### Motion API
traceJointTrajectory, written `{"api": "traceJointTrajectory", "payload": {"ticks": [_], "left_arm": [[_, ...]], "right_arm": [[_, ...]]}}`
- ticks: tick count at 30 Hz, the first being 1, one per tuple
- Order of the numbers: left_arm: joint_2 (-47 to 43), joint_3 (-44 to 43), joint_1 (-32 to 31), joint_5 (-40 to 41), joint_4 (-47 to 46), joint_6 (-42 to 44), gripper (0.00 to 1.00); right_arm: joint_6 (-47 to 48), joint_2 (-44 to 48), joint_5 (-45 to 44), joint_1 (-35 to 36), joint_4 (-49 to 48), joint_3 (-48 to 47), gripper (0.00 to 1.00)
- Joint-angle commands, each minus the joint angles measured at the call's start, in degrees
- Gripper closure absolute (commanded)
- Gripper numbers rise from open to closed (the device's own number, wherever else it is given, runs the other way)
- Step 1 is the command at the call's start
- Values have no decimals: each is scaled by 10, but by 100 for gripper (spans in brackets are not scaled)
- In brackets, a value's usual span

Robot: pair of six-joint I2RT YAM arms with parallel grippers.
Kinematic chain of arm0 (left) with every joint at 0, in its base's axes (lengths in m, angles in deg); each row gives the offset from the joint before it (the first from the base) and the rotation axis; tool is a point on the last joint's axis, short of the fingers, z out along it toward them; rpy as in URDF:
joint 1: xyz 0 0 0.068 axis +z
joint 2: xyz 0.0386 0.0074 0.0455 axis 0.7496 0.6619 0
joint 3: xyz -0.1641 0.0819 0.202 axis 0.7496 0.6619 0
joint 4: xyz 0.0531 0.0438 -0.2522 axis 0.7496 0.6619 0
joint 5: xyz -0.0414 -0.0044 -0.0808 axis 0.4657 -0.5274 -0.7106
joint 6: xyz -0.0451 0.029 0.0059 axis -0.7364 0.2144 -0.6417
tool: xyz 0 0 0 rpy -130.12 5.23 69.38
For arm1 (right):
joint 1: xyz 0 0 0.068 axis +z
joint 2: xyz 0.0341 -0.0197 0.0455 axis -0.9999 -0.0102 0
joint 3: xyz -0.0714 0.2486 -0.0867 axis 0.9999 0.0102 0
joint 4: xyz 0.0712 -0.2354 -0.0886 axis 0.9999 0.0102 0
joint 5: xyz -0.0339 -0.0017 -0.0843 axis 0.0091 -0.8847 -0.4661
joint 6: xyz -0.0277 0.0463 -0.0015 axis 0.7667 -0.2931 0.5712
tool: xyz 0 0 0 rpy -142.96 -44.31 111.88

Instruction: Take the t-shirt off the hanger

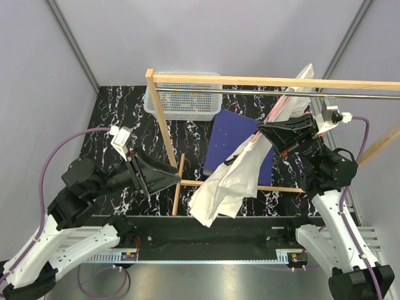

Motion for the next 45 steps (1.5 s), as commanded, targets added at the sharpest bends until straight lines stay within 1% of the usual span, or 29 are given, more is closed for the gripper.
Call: {"api": "traceJointTrajectory", "payload": {"ticks": [1, 4, 10, 11, 13, 14, 16, 17, 19, 20, 22, 23, 25, 26, 28, 29, 32, 35, 36, 37, 38, 39, 40, 41, 43, 44, 45], "left_arm": [[0, -20, -4, -2, -17, 15, 22], [-2, -18, -3, -7, -16, 21, 22], [12, -31, -3, -51, -23, 38, 21], [18, -34, -3, -60, -24, 42, 21], [33, -43, -3, -77, -30, 50, 20], [40, -44, -3, -83, -33, 52, 20], [61, -47, -6, -91, -43, 58, 20], [67, -47, -8, -91, -47, 59, 20], [81, -46, -18, -83, -50, 65, 20], [84, -44, -23, -68, -52, 69, 20], [85, -41, -37, -50, -51, 81, 21], [84, -35, -41, -28, -52, 83, 21], [80, -24, -54, 2, -52, 84, 22], [77, -11, -58, 43, -52, 83, 23], [71, 5, -71, 86, -53, 73, 23], [69, 22, -76, 124, -52, 70, 23], [63, 56, -96, 178, -63, 65, 23], [75, 77, -119, 198, -83, 56, 22], [80, 78, -127, 206, -92, 52, 20], [88, 71, -151, 214, -95, 52, 19], [105, 65, -166, 236, -95, 53, 19], [114, 58, -182, 265, -94, 57, 19], [124, 51, -215, 285, -92, 58, 19], [142, 36, -230, 325, -91, 60, 19], [160, 18, -272, 367, -69, 70, 20], [174, 1, -283, 413, -59, 74, 21], [181, -7, -293, 432, -39, 81, 20]], "right_arm": [[-4, 3, 12, 0, -76, -30, 100], [-11, 9, 14, -1, -75, -21, 100], [-19, 69, 16, 0, -11, 32, 100], [-15, 92, 13, -1, 31, 46, 100], [-11, 123, 7, -1, 71, 59, 100], [-3, 131, 3, -1, 123, 69, 100], [8, 149, -9, 0, 173, 74, 100], [18, 163, -15, -1, 230, 75, 100], [28, 183, -52, 0, 295, 72, 100], [34, 190, -90, -1, 367, 68, 100], [34, 201, -126, -1, 427, 64, 100], [27, 201, -158, -1, 474, 60, 100], [-7, 199, -179, -1, 492, 62, 100], [-21, 198, -200, 0, 499, 68, 100], [-68, 193, -226, -1, 502, 76, 100], [-84, 192, -256, -1, 508, 83, 100], [-139, 190, -306, -1, 511, 89, 100], [-162, 188, -343, -1, 528, 77, 100], [-163, 188, -351, -1, 539, 71, 100], [-165, 191, -370, 0, 577, 56, 100], [-166, 194, -379, -1, 592, 50, 100], [-166, 200, -387, 0, 604, 46, 100], [-167, 213, -396, -1, 632, 37, 100], [-167, 217, -415, -1, 650, 32, 100], [-163, 233, -430, -1, 692, 17, 100], [-157, 236, -452, -1, 698, 12, 100], [-148, 238, -457, 0, 704, 6, 100]]}}
